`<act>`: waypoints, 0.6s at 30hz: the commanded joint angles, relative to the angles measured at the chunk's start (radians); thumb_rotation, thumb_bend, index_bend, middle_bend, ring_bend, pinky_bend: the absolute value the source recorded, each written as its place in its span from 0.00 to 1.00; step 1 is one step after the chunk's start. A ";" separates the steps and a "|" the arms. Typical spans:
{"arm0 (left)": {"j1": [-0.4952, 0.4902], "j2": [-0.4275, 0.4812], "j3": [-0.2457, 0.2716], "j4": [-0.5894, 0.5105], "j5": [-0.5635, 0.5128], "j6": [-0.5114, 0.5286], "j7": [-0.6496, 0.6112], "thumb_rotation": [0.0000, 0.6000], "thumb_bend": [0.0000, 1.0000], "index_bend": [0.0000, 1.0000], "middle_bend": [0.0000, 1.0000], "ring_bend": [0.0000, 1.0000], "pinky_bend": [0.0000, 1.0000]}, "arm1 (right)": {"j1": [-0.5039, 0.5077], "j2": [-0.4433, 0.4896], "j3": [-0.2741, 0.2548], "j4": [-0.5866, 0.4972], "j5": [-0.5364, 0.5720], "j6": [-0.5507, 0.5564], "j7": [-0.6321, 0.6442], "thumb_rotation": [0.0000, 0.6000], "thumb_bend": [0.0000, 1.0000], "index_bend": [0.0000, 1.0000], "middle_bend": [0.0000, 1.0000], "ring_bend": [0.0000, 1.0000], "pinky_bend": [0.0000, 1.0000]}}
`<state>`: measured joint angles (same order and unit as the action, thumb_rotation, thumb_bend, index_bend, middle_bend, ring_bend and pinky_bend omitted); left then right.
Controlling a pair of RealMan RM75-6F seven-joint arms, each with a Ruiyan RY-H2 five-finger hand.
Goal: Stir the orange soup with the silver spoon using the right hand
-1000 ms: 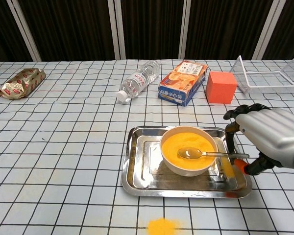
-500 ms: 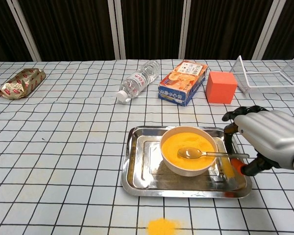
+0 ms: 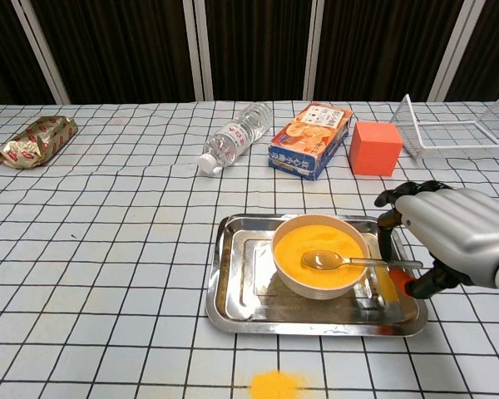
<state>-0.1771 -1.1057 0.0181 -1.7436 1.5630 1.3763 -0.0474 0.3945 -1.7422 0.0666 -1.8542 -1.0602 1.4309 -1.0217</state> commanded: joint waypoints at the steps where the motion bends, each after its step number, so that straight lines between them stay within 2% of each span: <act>1: 0.000 0.000 0.000 0.000 0.000 0.000 0.000 1.00 0.02 0.00 0.00 0.00 0.00 | 0.001 0.001 -0.001 -0.001 0.000 0.000 0.001 1.00 0.47 0.51 0.14 0.00 0.00; 18: -0.001 0.000 0.000 -0.002 -0.003 -0.004 0.004 1.00 0.02 0.00 0.00 0.00 0.00 | 0.009 0.007 -0.003 -0.009 0.000 0.004 -0.003 1.00 0.47 0.49 0.14 0.00 0.00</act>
<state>-0.1781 -1.1055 0.0184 -1.7457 1.5604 1.3726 -0.0432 0.4035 -1.7352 0.0641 -1.8631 -1.0600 1.4345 -1.0247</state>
